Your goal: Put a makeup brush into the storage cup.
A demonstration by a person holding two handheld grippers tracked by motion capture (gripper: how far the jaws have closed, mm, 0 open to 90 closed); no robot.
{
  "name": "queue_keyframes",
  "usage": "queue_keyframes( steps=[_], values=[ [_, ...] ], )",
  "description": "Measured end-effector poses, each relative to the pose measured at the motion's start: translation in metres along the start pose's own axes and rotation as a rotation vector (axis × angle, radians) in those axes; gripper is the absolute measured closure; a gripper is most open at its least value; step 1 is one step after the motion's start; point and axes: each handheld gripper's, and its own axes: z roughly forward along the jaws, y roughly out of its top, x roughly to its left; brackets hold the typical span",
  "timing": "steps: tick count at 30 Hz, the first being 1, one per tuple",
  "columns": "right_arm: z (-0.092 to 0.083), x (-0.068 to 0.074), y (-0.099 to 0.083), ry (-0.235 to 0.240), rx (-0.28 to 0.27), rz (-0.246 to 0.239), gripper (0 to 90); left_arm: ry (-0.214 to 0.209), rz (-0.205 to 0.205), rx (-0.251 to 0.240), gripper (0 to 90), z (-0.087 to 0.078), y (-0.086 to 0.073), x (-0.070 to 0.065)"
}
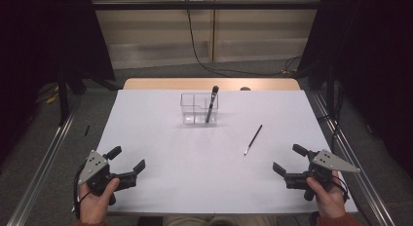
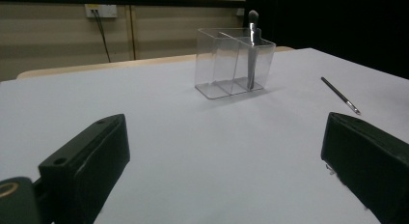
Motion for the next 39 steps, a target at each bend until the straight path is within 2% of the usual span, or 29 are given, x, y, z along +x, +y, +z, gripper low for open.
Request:
queue_keyframes(
  steps=[2,12,18,24,27,34,39],
  values=[
    [-0.001,0.000,0.000,0.004,0.000,-0.007,0.0,0.020,-0.001,0.000,2.7,0.000,-0.001,0.002],
    [0.001,0.001,0.001,0.007,-0.011,-0.004,0.0,-0.024,0.004,0.005,2.8,0.000,0.001,0.000],
    [0.008,-0.001,0.003,-0.006,0.002,0.003,0.0,-0.023,0.010,0.003,2.9,0.000,0.001,-0.001],
    [0.013,-0.001,0.009,0.003,-0.003,-0.013,0.0,-0.024,0.014,0.001,2.9,0.001,0.002,-0.002],
    [0.017,-0.003,0.012,0.013,0.001,-0.027,0.0,-0.031,0.027,0.000,2.9,0.000,0.002,-0.002],
    [0.028,-0.004,0.018,0.023,0.007,-0.042,0.0,-0.018,0.014,-0.004,2.9,0.000,0.002,-0.001],
    [0.046,-0.006,0.023,0.026,0.031,-0.062,0.0,-0.017,0.016,0.004,3.0,0.001,0.002,-0.001]
  ],
)
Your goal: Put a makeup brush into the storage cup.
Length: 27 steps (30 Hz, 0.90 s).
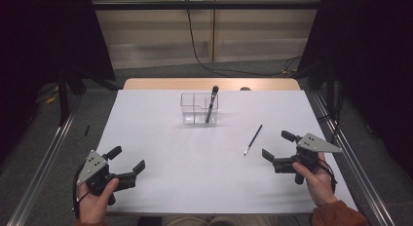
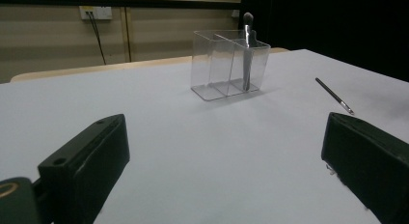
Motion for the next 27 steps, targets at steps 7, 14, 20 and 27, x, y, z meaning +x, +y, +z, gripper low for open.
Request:
queue_keyframes(
  steps=[7,14,20,27],
  values=[
    [0.015,-0.003,0.007,0.013,0.014,-0.009,0.0,-0.004,-0.005,-0.008,2.9,0.000,0.000,0.000],
    [0.029,-0.006,0.020,0.020,0.020,-0.022,0.0,-0.006,0.000,-0.003,2.9,0.001,0.000,0.000],
    [0.042,-0.010,0.029,0.024,0.044,-0.049,0.0,-0.008,0.009,0.004,2.9,0.001,0.000,0.000],
    [0.059,-0.017,0.034,0.035,0.105,-0.048,0.0,-0.009,0.003,-0.002,2.9,0.001,0.000,0.000]
  ],
)
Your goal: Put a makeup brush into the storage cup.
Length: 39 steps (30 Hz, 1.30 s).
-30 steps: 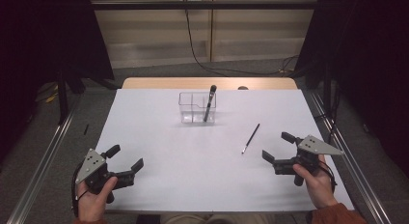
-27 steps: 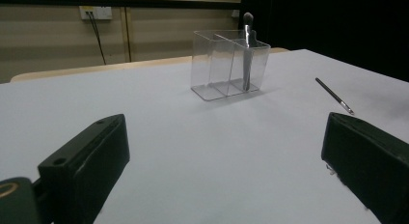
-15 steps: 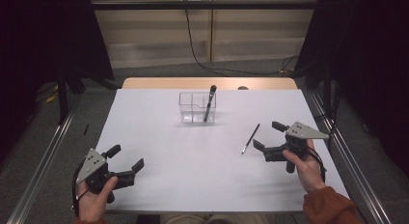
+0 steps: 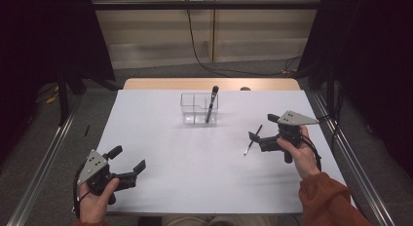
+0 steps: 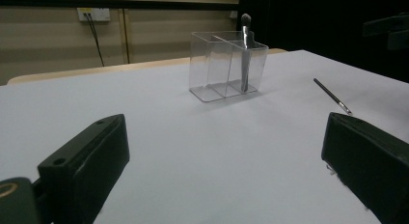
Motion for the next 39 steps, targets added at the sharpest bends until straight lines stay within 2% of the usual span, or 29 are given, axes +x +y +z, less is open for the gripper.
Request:
queue_keyframes(
  steps=[4,6,12,18,22,24,29,31,34,36,39],
  values=[
    [0.007,-0.003,0.004,0.004,0.034,-0.014,0.0,-0.002,-0.001,-0.002,2.9,0.000,0.000,0.000],
    [0.009,-0.005,0.006,0.000,0.031,-0.014,0.0,-0.002,-0.002,0.000,2.9,0.001,0.000,0.001],
    [0.018,-0.010,0.014,0.012,0.124,-0.043,0.4,-0.006,0.004,0.001,2.9,0.001,0.000,0.001],
    [0.027,-0.016,0.022,0.067,0.287,-0.069,0.9,-0.013,-0.004,0.002,2.9,0.002,0.000,0.001],
    [0.030,-0.018,0.024,0.104,0.364,-0.086,1.0,-0.017,-0.001,0.003,2.9,0.002,0.000,0.000],
    [0.032,-0.018,0.024,0.112,0.390,-0.104,1.5,-0.014,-0.003,0.005,2.9,0.002,0.000,0.000],
    [0.037,-0.019,0.024,0.124,0.496,-0.136,2.8,-0.015,0.000,0.007,2.9,0.002,0.000,0.000],
    [0.039,-0.019,0.024,0.131,0.516,-0.157,2.9,-0.015,0.001,0.005,2.9,0.003,0.000,-0.001],
    [0.041,-0.019,0.025,0.157,0.571,-0.174,2.9,-0.022,0.002,0.005,2.9,0.003,0.000,-0.001],
    [0.043,-0.019,0.024,0.194,0.592,-0.224,2.6,-0.022,-0.002,0.006,2.9,0.004,0.000,-0.001],
    [0.047,-0.019,0.024,0.222,0.647,-0.244,2.7,-0.021,-0.005,0.007,2.9,0.003,0.000,0.000]
  ],
)
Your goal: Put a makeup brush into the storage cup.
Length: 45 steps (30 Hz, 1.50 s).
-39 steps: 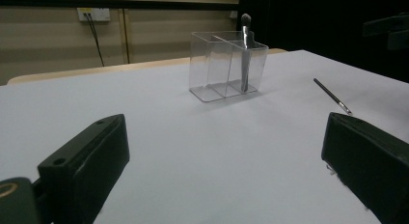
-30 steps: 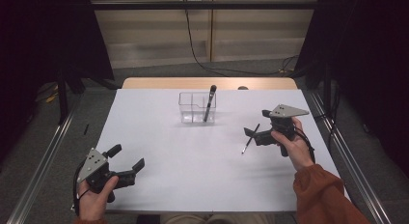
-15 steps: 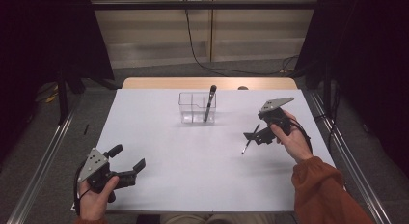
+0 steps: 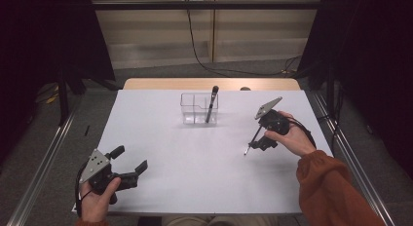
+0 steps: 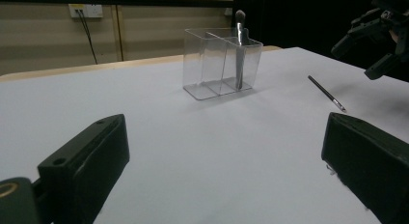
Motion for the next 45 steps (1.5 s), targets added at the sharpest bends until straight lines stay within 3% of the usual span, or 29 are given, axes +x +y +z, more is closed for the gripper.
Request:
queue_keyframes(
  steps=[7,13,22,25,27,32,34,45],
  values=[
    [0.009,-0.006,0.006,0.033,0.106,-0.062,4.5,-0.002,0.007,0.011,2.9,0.001,0.000,0.000],
    [0.013,-0.014,0.013,0.039,0.157,-0.109,5.0,0.006,0.005,0.012,2.9,0.000,-0.001,0.001],
    [0.028,-0.013,0.016,0.091,0.237,-0.155,4.3,0.007,0.012,0.015,2.9,0.001,-0.001,0.001],
    [0.033,-0.015,0.015,0.117,0.265,-0.177,8.4,0.005,0.010,0.015,2.9,0.001,-0.001,0.001],
    [0.037,-0.017,0.016,0.095,0.272,-0.188,6.8,0.003,0.007,0.017,2.9,0.001,-0.001,0.001],
    [0.046,-0.014,0.017,0.103,0.306,-0.227,8.5,0.004,0.009,0.017,2.9,0.001,-0.001,0.001],
    [0.050,-0.015,0.016,0.083,0.318,-0.218,9.2,0.006,0.014,0.019,2.9,0.001,-0.001,0.001],
    [0.057,-0.015,0.016,0.106,0.330,-0.253,5.9,0.004,0.009,0.014,2.9,0.001,-0.001,0.002]
  ],
)
